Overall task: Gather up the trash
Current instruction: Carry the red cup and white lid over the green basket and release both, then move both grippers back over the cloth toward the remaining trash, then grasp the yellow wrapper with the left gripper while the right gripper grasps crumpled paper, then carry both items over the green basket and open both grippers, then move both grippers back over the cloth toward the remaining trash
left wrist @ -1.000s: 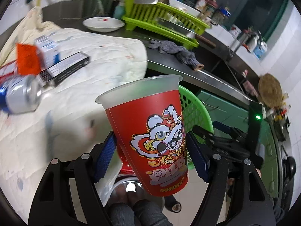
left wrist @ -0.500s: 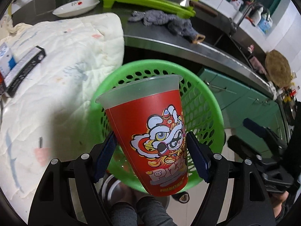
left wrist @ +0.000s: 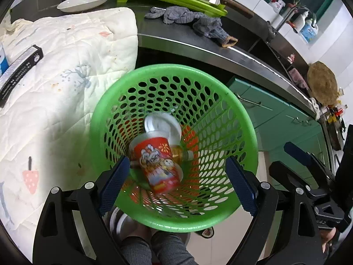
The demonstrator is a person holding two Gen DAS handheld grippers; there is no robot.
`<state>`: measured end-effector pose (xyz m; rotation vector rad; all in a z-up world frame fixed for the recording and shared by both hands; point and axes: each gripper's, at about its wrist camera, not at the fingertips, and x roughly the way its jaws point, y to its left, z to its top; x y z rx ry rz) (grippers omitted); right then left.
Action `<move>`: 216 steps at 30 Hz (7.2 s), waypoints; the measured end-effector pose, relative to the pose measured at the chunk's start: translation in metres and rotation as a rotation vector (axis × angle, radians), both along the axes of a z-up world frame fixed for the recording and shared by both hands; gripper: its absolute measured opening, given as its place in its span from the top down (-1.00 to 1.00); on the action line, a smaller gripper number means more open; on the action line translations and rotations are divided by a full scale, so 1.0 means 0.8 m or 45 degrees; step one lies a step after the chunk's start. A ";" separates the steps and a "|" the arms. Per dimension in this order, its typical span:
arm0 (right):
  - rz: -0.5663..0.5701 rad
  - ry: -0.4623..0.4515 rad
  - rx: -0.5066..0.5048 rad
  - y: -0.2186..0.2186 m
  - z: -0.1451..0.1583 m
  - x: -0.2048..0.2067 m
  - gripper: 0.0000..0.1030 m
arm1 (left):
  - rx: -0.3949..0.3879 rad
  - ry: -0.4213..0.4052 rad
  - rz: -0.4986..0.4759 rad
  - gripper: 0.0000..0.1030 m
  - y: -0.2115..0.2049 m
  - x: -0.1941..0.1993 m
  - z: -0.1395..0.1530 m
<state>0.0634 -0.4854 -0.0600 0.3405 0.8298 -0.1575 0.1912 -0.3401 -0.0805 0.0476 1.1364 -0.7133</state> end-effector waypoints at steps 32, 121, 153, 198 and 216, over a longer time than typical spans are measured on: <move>0.417 -0.074 -0.024 0.192 0.044 0.065 -0.82 | 0.063 -0.295 0.531 -0.69 0.307 -0.035 0.087; 0.988 0.002 -0.067 0.589 0.057 0.291 0.60 | 0.075 -0.464 0.955 0.77 0.578 -0.061 0.089; 0.439 -0.049 -0.190 0.215 0.075 0.101 0.60 | -0.050 -0.430 0.513 0.77 0.364 -0.065 0.094; -0.019 -0.044 -0.207 -0.013 0.042 -0.018 -0.23 | 0.000 -0.214 -0.092 -0.01 -0.018 -0.037 0.016; 0.061 -0.063 -0.186 0.033 0.049 -0.008 -0.31 | -0.039 -0.268 0.031 -0.02 0.071 -0.044 0.050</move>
